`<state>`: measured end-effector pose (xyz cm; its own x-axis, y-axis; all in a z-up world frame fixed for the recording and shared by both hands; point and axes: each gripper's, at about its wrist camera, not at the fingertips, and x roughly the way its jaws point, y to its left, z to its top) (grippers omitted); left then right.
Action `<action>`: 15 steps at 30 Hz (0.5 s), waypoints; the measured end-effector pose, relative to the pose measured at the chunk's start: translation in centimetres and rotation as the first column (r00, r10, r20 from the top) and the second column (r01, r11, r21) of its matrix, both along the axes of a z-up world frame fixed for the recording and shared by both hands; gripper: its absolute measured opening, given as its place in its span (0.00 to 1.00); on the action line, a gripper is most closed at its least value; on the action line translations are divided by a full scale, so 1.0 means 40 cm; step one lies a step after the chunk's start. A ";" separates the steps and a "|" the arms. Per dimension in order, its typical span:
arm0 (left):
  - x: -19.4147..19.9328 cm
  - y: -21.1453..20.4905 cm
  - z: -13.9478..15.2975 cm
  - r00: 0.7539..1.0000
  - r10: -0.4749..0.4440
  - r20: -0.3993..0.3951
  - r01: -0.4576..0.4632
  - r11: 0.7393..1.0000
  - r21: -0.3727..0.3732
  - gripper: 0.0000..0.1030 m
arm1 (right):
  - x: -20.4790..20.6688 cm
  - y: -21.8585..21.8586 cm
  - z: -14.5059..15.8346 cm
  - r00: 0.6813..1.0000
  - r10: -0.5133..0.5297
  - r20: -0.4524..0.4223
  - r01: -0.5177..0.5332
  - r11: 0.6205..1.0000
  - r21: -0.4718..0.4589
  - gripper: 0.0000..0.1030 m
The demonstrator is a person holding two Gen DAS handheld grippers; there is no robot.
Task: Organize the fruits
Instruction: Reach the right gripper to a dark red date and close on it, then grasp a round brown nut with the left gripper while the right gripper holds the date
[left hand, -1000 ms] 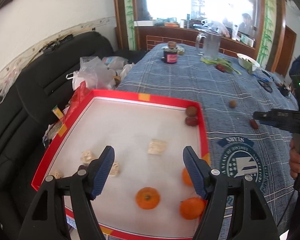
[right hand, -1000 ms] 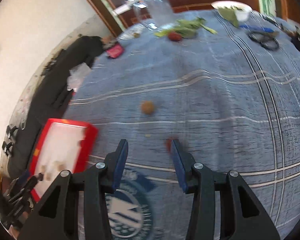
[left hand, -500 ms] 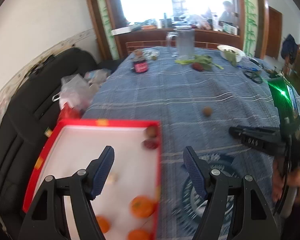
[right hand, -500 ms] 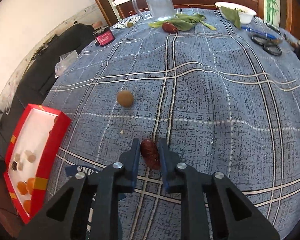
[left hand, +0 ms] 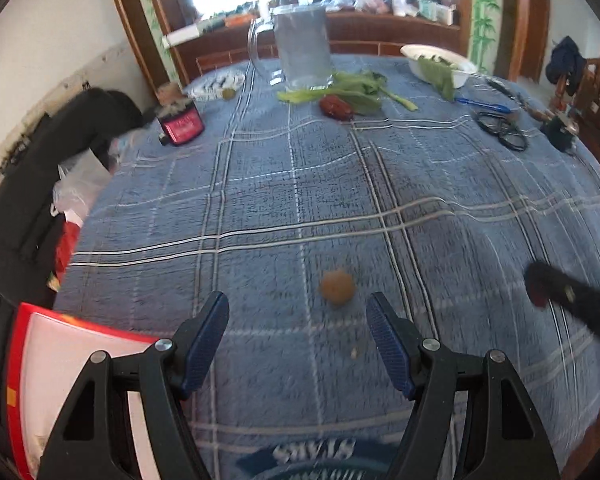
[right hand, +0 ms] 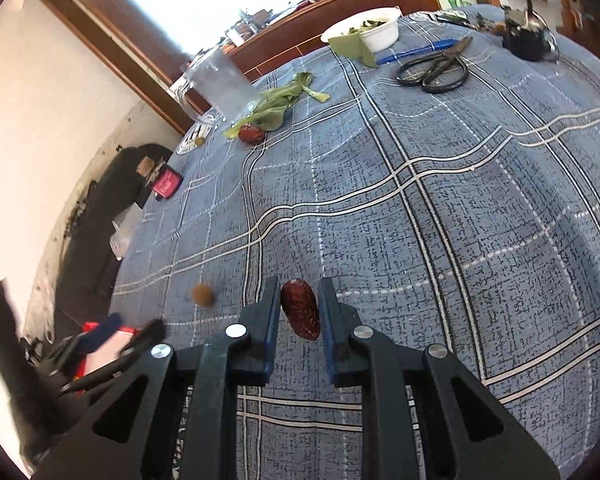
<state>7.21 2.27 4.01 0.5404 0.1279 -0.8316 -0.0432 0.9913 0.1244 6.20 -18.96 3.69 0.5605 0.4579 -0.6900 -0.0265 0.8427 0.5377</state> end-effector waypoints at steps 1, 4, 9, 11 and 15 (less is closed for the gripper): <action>0.013 0.005 -0.006 1.000 0.012 -0.018 -0.012 1.000 -0.019 0.67 | 0.000 -0.002 0.000 1.000 0.000 -0.003 0.000 1.000 0.008 0.20; 0.044 0.019 -0.022 0.997 0.042 -0.061 -0.046 0.996 -0.070 0.56 | 0.004 -0.001 -0.002 1.000 0.006 -0.011 -0.006 0.999 0.033 0.20; 0.072 0.009 -0.051 0.992 0.048 -0.113 -0.062 0.991 -0.122 0.47 | 0.001 0.004 0.004 1.000 0.018 -0.006 -0.017 0.998 0.054 0.20; 0.078 -0.001 -0.058 0.992 0.044 -0.121 -0.059 0.991 -0.123 0.46 | 0.001 0.006 0.004 1.000 0.020 -0.006 -0.020 0.998 0.060 0.20; 0.102 -0.011 -0.067 0.991 0.041 -0.127 -0.059 0.989 -0.139 0.34 | -0.004 0.012 0.003 1.000 0.028 -0.009 -0.027 0.997 0.070 0.20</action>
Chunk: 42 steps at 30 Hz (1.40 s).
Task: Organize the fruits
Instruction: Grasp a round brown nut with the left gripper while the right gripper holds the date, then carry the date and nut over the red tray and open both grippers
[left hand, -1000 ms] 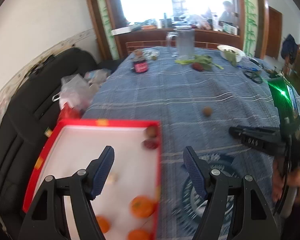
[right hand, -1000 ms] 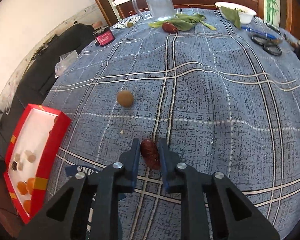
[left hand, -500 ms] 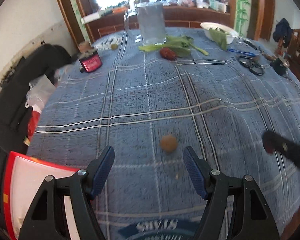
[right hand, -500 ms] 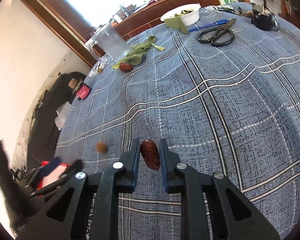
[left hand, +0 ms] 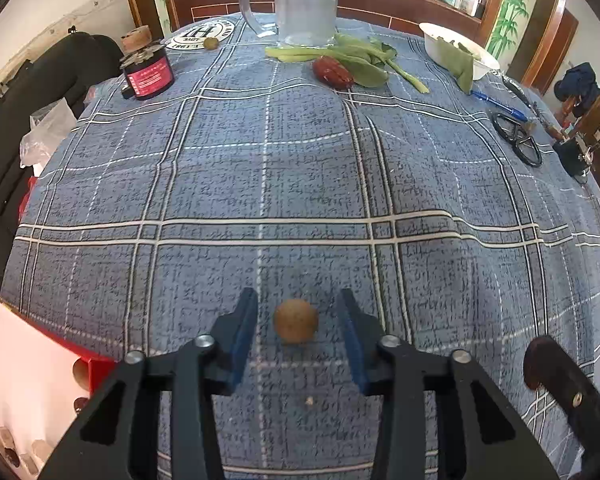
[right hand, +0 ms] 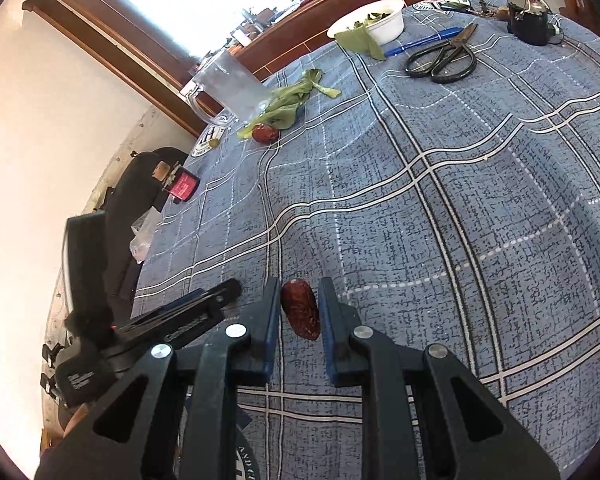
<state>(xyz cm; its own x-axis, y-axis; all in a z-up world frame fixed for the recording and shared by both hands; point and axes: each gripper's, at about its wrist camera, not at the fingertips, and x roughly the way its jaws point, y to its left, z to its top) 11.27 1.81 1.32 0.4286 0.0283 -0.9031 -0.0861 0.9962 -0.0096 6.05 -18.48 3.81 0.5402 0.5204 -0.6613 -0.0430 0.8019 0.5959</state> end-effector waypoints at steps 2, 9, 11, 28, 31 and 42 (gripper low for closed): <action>0.005 -0.003 -0.009 1.000 -0.005 -0.012 0.005 1.000 -0.006 0.25 | 0.000 0.003 -0.001 1.000 0.005 -0.001 -0.005 1.000 0.001 0.20; -0.026 -0.016 0.017 0.999 -0.022 0.028 0.022 1.000 0.009 0.20 | 0.002 -0.003 -0.001 1.000 -0.002 0.001 0.002 1.000 0.010 0.20; -0.048 -0.021 0.042 0.998 -0.031 0.055 0.030 0.999 0.016 0.20 | 0.002 -0.003 0.003 1.000 0.003 0.010 -0.003 1.000 0.014 0.20; -0.560 0.296 0.313 0.933 0.043 0.356 -0.061 0.997 0.038 0.20 | -0.080 0.063 0.080 0.962 0.053 0.269 -0.036 0.997 -0.065 0.20; -0.650 0.389 0.316 0.913 0.115 0.392 -0.149 0.987 0.058 0.20 | -0.083 0.075 0.068 0.966 0.056 0.253 -0.043 0.997 -0.056 0.20; -0.756 0.471 0.243 0.883 0.207 0.422 -0.237 0.971 0.020 0.20 | -0.275 0.255 0.086 0.944 0.195 0.265 -0.212 0.976 0.039 0.20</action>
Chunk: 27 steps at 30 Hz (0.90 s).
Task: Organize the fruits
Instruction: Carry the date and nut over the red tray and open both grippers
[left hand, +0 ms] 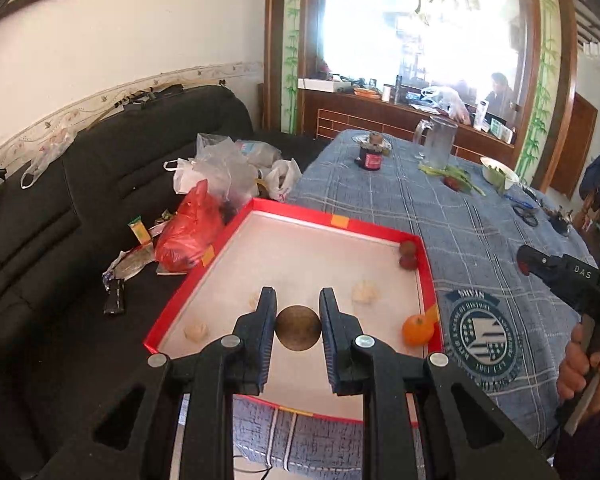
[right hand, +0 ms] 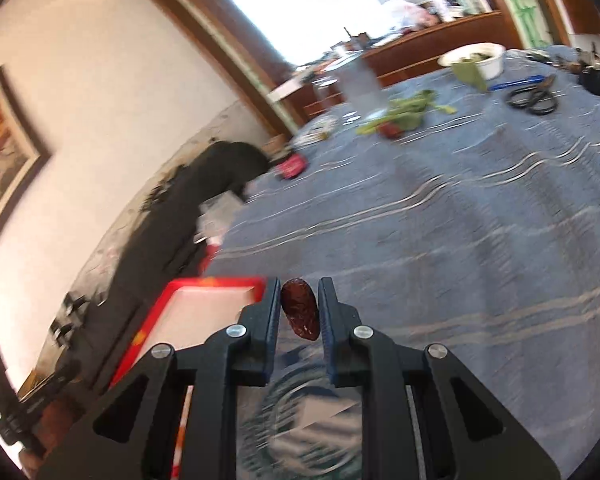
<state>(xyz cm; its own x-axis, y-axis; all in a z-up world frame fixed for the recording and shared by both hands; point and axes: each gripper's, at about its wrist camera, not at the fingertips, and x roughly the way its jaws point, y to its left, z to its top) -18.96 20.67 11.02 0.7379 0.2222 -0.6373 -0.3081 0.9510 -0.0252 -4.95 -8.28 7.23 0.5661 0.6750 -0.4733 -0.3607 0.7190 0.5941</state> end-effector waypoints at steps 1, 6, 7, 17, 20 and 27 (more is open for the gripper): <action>-0.002 -0.010 -0.006 1.000 0.000 -0.001 0.000 1.000 0.015 0.20 | -0.016 0.015 0.000 1.000 0.019 -0.006 -0.019 1.000 0.011 0.20; -0.030 -0.039 -0.026 1.000 -0.011 0.013 0.010 0.997 0.071 0.20 | -0.095 0.081 0.009 0.995 0.094 0.019 -0.094 0.995 -0.020 0.20; -0.032 -0.043 -0.028 1.000 -0.012 0.016 0.011 0.997 0.079 0.20 | -0.105 0.088 0.009 0.994 0.103 0.023 -0.102 0.994 -0.028 0.20; -0.045 -0.039 -0.040 0.999 -0.016 0.035 0.013 0.995 0.096 0.20 | -0.160 0.136 0.004 0.988 0.154 0.028 -0.153 0.987 -0.049 0.20; -0.045 -0.025 -0.044 0.999 -0.013 0.037 0.010 0.996 0.088 0.20 | -0.167 0.162 0.006 0.985 0.171 0.032 -0.169 0.984 -0.059 0.20; -0.039 0.006 -0.056 1.000 -0.002 0.029 0.000 0.998 0.069 0.20 | -0.182 0.239 0.013 0.977 0.210 0.036 -0.207 0.974 -0.089 0.20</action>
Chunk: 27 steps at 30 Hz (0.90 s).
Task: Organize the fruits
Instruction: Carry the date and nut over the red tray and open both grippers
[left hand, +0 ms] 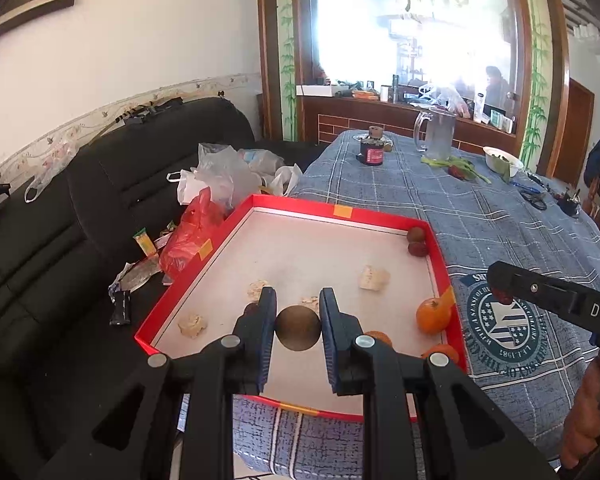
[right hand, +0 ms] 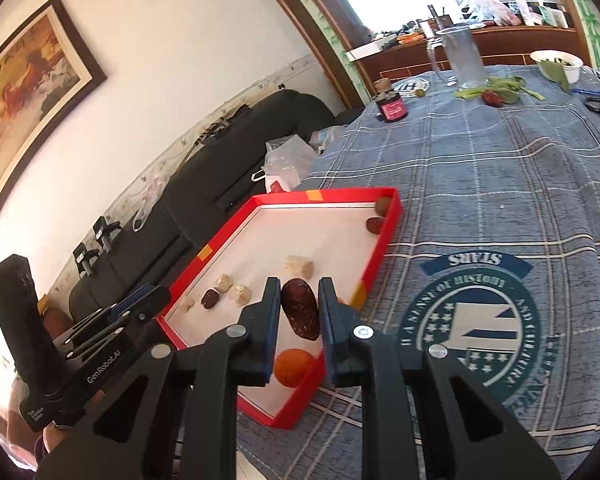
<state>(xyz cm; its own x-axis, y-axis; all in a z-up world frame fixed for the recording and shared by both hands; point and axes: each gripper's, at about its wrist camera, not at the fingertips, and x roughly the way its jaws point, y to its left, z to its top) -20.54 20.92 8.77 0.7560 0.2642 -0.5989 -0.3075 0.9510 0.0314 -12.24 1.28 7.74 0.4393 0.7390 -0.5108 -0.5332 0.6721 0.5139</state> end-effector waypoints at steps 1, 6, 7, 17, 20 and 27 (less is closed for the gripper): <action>0.001 0.006 -0.001 1.000 0.001 0.000 -0.001 1.000 -0.003 0.20 | -0.001 0.009 0.001 1.000 0.004 0.001 -0.004 1.000 -0.002 0.20; 0.012 0.027 -0.011 1.000 0.006 -0.005 -0.006 1.000 -0.018 0.20 | -0.006 0.070 0.007 0.999 0.032 0.016 -0.032 0.999 -0.020 0.20; 0.014 0.030 -0.013 1.000 0.006 -0.005 -0.006 1.000 -0.020 0.20 | -0.006 0.081 0.008 0.999 0.037 0.017 -0.037 0.999 -0.023 0.20; 0.044 0.067 -0.044 0.999 0.028 -0.031 -0.030 0.999 -0.045 0.20 | 0.004 0.179 -0.018 0.997 0.075 0.009 -0.074 0.995 -0.074 0.20; 0.051 0.077 -0.052 0.999 0.034 -0.039 -0.036 0.998 -0.045 0.20 | 0.012 0.196 -0.030 0.997 0.078 0.000 -0.077 0.993 -0.087 0.20; 0.066 0.095 -0.069 0.997 0.050 -0.056 -0.053 0.997 -0.050 0.20 | 0.033 0.218 -0.051 0.997 0.074 -0.023 -0.076 0.991 -0.106 0.20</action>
<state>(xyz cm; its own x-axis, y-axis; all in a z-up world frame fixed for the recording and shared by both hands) -17.91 24.73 6.00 0.7078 0.2699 -0.6528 -0.3551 0.9348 0.0014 -10.93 10.01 5.72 0.3743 0.7105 -0.5960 -0.5753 0.6819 0.4516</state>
